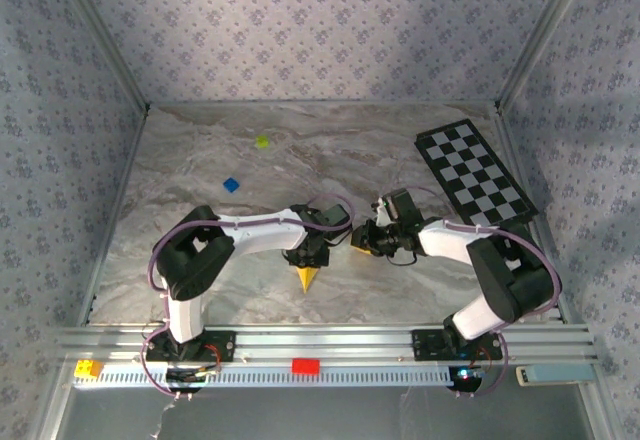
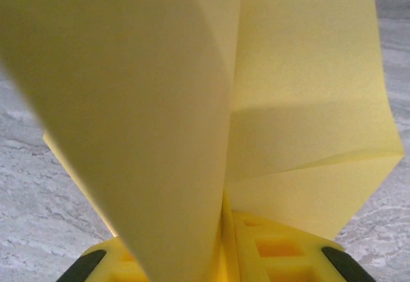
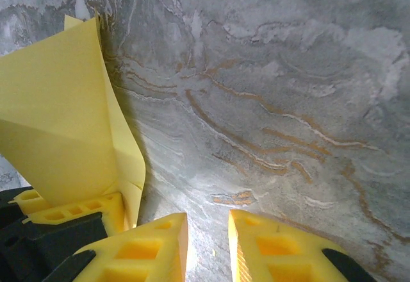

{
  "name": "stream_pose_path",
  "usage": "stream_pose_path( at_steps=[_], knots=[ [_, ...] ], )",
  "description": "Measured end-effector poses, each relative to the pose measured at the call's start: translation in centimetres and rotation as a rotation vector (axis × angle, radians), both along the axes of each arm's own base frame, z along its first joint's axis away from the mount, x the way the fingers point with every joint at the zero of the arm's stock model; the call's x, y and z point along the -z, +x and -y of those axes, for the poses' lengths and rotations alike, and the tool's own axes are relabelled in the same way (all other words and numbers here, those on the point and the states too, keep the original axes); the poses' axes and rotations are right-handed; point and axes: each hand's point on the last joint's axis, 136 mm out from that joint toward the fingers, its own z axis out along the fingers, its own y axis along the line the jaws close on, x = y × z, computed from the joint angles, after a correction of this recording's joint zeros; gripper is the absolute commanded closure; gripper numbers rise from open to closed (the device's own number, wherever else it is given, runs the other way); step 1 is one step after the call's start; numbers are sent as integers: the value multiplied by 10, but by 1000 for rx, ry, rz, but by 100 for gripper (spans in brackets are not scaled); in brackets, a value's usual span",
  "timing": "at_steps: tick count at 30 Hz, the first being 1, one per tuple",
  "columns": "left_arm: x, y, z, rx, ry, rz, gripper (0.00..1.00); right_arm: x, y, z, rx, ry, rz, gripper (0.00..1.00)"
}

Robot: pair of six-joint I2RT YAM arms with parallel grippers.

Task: Fold a paper plane with a square sheet of paper (pick it up from the middle)
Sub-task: Move a paper plane to the center of the table.

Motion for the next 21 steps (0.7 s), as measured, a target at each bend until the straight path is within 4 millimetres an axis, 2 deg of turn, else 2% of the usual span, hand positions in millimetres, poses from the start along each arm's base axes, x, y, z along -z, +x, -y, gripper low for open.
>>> stream_pose_path(
  at_steps=[5,13,21],
  knots=[
    [0,3,2,-20,-15,16,79,-1,0,3,9,-13,3,76],
    [-2,12,7,-54,-53,49,79,-15,5,6,29,-9,50,76],
    [-3,25,10,-93,-87,68,76,-17,5,11,41,-16,55,75]
  ],
)
